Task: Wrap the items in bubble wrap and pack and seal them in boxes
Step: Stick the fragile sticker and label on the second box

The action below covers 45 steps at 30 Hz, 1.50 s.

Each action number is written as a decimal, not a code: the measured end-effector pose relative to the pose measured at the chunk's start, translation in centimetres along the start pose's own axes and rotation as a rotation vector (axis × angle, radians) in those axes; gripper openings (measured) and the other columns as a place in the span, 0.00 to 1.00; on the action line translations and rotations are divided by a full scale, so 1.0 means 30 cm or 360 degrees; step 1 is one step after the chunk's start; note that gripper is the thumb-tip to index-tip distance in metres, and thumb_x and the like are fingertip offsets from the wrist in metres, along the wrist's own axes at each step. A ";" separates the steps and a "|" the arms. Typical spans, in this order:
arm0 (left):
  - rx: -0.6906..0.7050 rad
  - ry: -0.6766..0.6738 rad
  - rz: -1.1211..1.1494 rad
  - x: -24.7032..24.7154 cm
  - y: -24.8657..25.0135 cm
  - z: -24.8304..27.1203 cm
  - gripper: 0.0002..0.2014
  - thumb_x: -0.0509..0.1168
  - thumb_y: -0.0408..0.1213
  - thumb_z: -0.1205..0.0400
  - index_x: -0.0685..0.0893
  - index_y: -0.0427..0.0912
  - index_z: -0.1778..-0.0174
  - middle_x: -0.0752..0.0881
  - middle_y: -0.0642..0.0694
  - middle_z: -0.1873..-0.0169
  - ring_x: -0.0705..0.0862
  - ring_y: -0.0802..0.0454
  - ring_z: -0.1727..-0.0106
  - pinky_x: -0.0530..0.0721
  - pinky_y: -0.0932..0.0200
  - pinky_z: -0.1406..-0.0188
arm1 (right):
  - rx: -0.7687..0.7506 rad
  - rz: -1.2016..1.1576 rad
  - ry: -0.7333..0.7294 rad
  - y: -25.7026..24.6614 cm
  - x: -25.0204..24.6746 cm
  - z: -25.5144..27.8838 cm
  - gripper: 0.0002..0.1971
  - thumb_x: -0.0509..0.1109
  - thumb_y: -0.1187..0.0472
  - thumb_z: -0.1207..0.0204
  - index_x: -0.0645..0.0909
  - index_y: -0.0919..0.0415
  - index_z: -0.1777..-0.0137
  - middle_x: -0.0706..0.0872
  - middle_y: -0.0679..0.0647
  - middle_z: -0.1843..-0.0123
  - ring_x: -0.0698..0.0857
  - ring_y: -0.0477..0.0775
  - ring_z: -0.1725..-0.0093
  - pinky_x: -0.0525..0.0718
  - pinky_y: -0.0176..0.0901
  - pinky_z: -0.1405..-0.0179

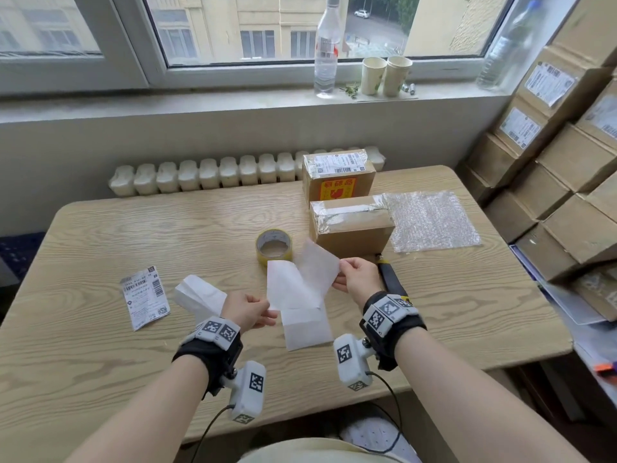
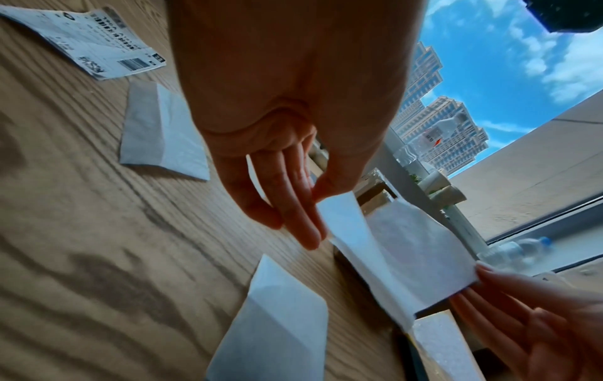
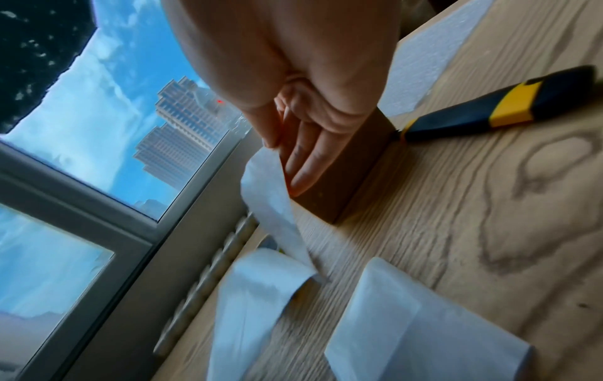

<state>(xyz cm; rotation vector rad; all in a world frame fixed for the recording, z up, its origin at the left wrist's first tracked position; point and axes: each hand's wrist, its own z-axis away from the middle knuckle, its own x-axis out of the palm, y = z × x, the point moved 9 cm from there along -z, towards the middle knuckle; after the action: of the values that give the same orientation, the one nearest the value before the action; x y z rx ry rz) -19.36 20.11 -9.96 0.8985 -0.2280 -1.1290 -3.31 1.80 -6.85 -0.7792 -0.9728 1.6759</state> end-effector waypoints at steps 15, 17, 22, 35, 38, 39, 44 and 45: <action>-0.0162 0.0200 -0.0623 -0.021 -0.103 -0.041 0.15 0.68 0.38 0.23 0.76 0.36 0.73 0.82 0.43 0.79 0.80 0.46 0.78 0.77 0.61 0.77 | 0.0007 -0.0014 0.0251 0.040 -0.210 -0.016 0.12 0.60 0.69 0.17 0.79 0.61 0.61 0.84 0.67 0.50 0.85 0.62 0.48 0.87 0.52 0.52; -0.0142 0.0292 -0.0823 -0.041 -0.072 -0.042 0.18 0.70 0.44 0.25 0.72 0.39 0.75 0.76 0.45 0.81 0.77 0.47 0.77 0.77 0.60 0.73 | -0.0021 -0.0020 0.0188 0.037 -0.189 -0.003 0.11 0.60 0.69 0.17 0.80 0.65 0.59 0.84 0.66 0.51 0.85 0.61 0.48 0.87 0.50 0.52; -0.0041 -0.0171 0.0048 0.155 0.087 -0.027 0.16 0.62 0.47 0.17 0.79 0.36 0.48 0.85 0.39 0.57 0.84 0.46 0.66 0.83 0.55 0.62 | -0.0131 0.0111 -0.0086 0.008 -0.079 0.045 0.08 0.62 0.67 0.17 0.84 0.65 0.52 0.85 0.60 0.54 0.83 0.56 0.52 0.85 0.51 0.48; 0.0008 -0.0242 0.0232 0.308 0.262 -0.059 0.02 0.66 0.29 0.19 0.78 0.36 0.54 0.85 0.38 0.64 0.86 0.52 0.76 0.86 0.59 0.68 | -0.0278 0.0505 -0.0404 -0.013 -0.025 0.087 0.11 0.68 0.64 0.20 0.86 0.69 0.44 0.86 0.49 0.57 0.82 0.44 0.54 0.81 0.46 0.45; 0.0015 -0.0176 0.0207 0.304 0.263 -0.072 0.03 0.65 0.26 0.20 0.78 0.37 0.58 0.84 0.37 0.65 0.85 0.49 0.70 0.86 0.59 0.71 | -0.0202 0.0465 -0.0440 -0.023 -0.054 0.066 0.10 0.72 0.60 0.23 0.87 0.66 0.47 0.87 0.54 0.54 0.84 0.48 0.52 0.84 0.47 0.46; 0.0027 -0.0152 0.0202 0.304 0.268 -0.077 0.04 0.65 0.27 0.20 0.78 0.38 0.59 0.84 0.38 0.65 0.84 0.49 0.69 0.85 0.61 0.73 | -0.0173 0.0444 -0.0414 -0.022 -0.074 0.046 0.09 0.72 0.59 0.23 0.86 0.64 0.49 0.87 0.54 0.55 0.85 0.49 0.52 0.85 0.49 0.47; 0.0059 -0.0179 0.0258 0.336 0.291 -0.092 0.04 0.65 0.27 0.19 0.78 0.38 0.58 0.86 0.39 0.61 0.86 0.50 0.64 0.85 0.65 0.76 | -0.0274 0.0600 0.0062 -0.057 -0.255 -0.076 0.10 0.77 0.57 0.28 0.83 0.58 0.49 0.85 0.50 0.53 0.84 0.49 0.51 0.84 0.45 0.46; 0.0068 -0.0179 0.0274 0.342 0.295 -0.095 0.05 0.65 0.27 0.19 0.78 0.38 0.59 0.87 0.39 0.61 0.86 0.50 0.64 0.85 0.66 0.77 | -0.0280 0.0629 0.0109 -0.062 -0.278 -0.092 0.13 0.78 0.57 0.29 0.82 0.59 0.47 0.84 0.50 0.52 0.83 0.48 0.52 0.82 0.43 0.47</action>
<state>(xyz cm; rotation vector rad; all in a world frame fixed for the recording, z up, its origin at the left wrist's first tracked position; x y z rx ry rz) -7.09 13.96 -8.20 0.8371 -0.4157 -1.0184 2.25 -5.23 -6.15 -1.2007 -0.9716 1.8990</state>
